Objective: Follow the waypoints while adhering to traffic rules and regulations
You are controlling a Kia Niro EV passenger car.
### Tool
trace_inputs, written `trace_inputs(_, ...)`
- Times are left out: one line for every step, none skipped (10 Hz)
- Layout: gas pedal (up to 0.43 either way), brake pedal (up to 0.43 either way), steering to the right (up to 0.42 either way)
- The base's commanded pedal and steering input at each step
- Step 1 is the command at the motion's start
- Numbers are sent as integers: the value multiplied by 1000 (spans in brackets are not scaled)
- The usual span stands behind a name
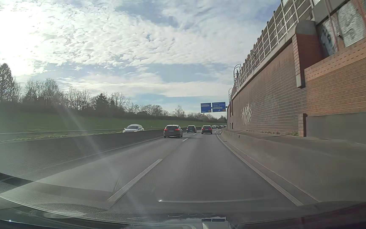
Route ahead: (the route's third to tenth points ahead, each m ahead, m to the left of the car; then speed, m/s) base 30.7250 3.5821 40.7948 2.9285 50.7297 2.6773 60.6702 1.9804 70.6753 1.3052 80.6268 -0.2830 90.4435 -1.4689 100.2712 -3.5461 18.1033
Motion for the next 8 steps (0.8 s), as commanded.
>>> trace_inputs(209,0,6)
trace_inputs(209,0,6)
trace_inputs(209,0,6)
trace_inputs(209,0,6)
trace_inputs(209,0,6)
trace_inputs(209,0,6)
trace_inputs(209,0,6)
trace_inputs(209,0,6)
